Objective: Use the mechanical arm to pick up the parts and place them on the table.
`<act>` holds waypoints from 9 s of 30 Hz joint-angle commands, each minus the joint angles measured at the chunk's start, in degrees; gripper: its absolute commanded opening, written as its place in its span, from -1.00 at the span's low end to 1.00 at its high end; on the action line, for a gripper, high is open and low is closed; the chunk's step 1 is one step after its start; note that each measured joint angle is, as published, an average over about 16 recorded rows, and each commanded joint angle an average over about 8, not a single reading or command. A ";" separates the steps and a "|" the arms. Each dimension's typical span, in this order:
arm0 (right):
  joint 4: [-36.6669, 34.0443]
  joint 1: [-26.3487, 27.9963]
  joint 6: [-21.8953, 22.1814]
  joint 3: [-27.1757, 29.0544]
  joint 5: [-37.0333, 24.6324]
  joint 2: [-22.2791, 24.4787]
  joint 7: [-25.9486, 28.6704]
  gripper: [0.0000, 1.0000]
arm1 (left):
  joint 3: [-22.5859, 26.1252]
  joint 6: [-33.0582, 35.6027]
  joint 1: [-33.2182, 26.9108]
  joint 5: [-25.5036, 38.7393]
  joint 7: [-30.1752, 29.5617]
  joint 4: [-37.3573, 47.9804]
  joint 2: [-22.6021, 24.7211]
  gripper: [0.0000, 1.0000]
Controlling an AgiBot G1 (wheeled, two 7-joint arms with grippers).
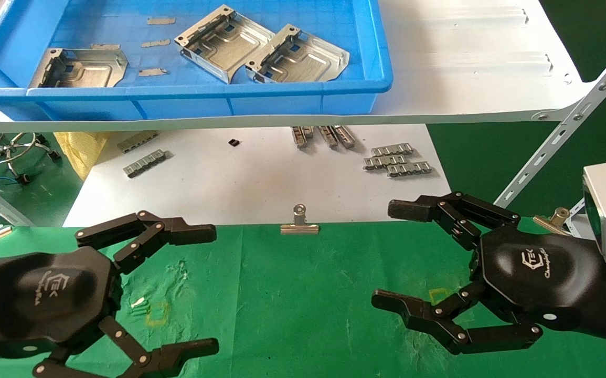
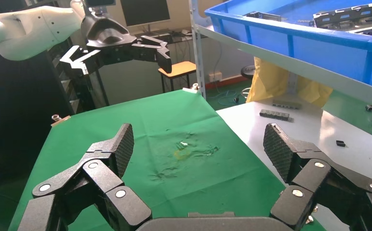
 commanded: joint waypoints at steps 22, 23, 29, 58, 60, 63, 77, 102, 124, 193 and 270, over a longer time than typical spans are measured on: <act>0.00 0.00 0.00 0.00 0.00 0.00 0.00 -0.75 | 0.00 0.00 0.00 0.00 0.00 0.00 0.00 1.00; 0.00 0.00 0.00 0.00 0.00 0.00 0.00 -1.00 | 0.00 0.00 0.00 0.00 0.00 0.00 0.00 1.00; 0.00 0.00 0.00 0.00 0.00 0.00 0.00 -1.00 | 0.00 0.00 0.00 0.00 0.00 0.00 0.00 1.00; 0.00 0.00 0.00 0.00 0.00 0.00 0.00 -1.00 | 0.14 -1.95 -8.29 3.58 -1.16 0.84 0.81 1.00; 0.00 0.00 0.00 0.00 0.00 0.00 0.00 -1.00 | 0.82 -2.94 -12.51 5.61 -1.97 2.90 2.22 1.00; 0.00 0.00 0.00 0.00 0.00 0.00 0.00 -1.00 | 2.55 -4.42 -19.77 9.59 -2.65 8.44 5.68 1.00; 0.00 0.00 0.00 0.00 0.00 0.00 0.00 -1.00 | 13.19 -16.25 -48.49 31.18 1.80 48.99 25.81 1.00; 0.00 0.00 0.00 0.00 0.00 0.00 0.00 -1.00 | 18.63 -25.58 -58.20 40.65 8.10 69.41 35.20 -1.00; 0.00 0.00 0.00 0.00 0.00 0.00 0.00 -1.00 | 18.45 -29.58 -58.68 40.49 11.30 72.79 35.51 -1.00; 0.00 0.00 0.00 0.00 0.00 0.00 0.00 1.00 | 37.39 0.81 -34.02 21.33 60.28 57.83 11.40 0.56; -0.01 -0.02 0.01 0.01 0.01 0.01 0.00 1.00 | 13.02 2.19 -13.28 5.30 18.97 29.04 5.64 1.00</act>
